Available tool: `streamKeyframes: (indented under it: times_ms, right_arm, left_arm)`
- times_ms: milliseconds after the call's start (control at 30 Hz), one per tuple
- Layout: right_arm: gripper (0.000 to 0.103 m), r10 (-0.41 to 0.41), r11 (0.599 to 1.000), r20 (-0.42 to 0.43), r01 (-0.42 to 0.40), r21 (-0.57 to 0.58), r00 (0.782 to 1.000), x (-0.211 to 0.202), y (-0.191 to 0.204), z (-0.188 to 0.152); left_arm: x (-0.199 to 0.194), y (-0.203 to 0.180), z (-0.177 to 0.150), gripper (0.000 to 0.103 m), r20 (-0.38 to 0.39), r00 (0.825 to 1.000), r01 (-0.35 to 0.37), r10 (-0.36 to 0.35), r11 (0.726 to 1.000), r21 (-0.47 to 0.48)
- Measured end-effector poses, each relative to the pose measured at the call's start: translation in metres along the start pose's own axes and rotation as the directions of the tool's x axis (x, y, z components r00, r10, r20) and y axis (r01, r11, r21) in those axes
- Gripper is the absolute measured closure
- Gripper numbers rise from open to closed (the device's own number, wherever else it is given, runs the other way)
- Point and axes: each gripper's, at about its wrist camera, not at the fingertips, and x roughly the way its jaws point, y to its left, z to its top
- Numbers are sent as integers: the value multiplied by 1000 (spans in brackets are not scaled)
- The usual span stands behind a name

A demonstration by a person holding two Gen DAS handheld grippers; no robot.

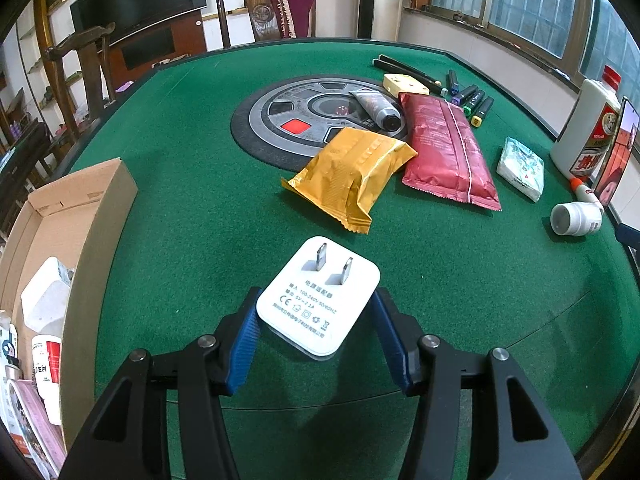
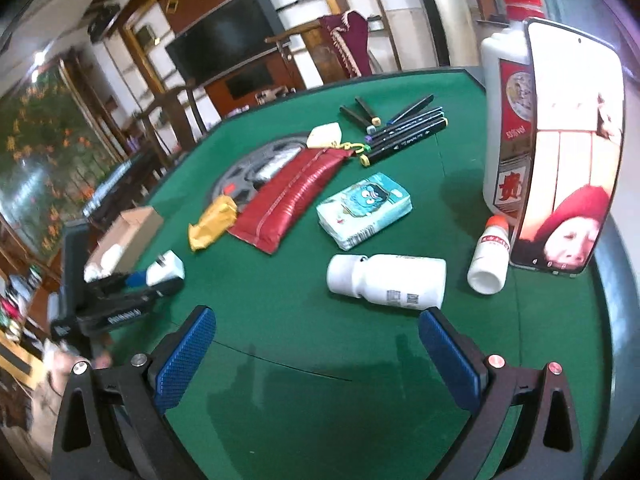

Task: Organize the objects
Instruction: 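Grasp the white plastic bottle with the right gripper while the left gripper holds the charger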

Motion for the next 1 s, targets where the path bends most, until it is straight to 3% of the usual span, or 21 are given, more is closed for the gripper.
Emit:
streamKeyframes:
  times_ms: [200, 333, 467, 633, 733, 833, 933, 1000]
  right_arm:
    - [0, -94, 978, -47, 84, -191, 994, 11, 14, 13]
    - [1, -206, 920, -92, 160, -359, 974, 30, 21, 16]
    - [2, -298, 855, -82, 227, -467, 951, 44, 17, 18]
    - [6, -251, 859, -140, 154, -489, 958, 55, 3, 27]
    - [18, -200, 868, -187, 86, -489, 962, 61, 0, 25]
    - [27, -201, 873, -216, 75, -482, 955, 70, -3, 22]
    - [49, -146, 904, -227, 37, -427, 963, 69, -6, 22]
    - [64, -152, 913, -212, 55, -404, 965, 68, -3, 22]
  left_arm:
    - [0, 0, 0, 49, 0, 1000, 0, 0, 1000, -1]
    - [1, 0, 0, 49, 0, 1000, 0, 0, 1000, -1]
    - [1, 0, 0, 49, 0, 1000, 0, 0, 1000, -1]
    - [1, 0, 0, 49, 0, 1000, 0, 0, 1000, 0]
    - [1, -1, 0, 49, 0, 1000, 0, 0, 1000, -1]
    - [1, -1, 0, 49, 0, 1000, 0, 0, 1000, -1]
    - [0, -1, 0, 49, 0, 1000, -1, 1, 1000, -1]
    - [0, -1, 0, 49, -1, 1000, -1, 1, 1000, -1]
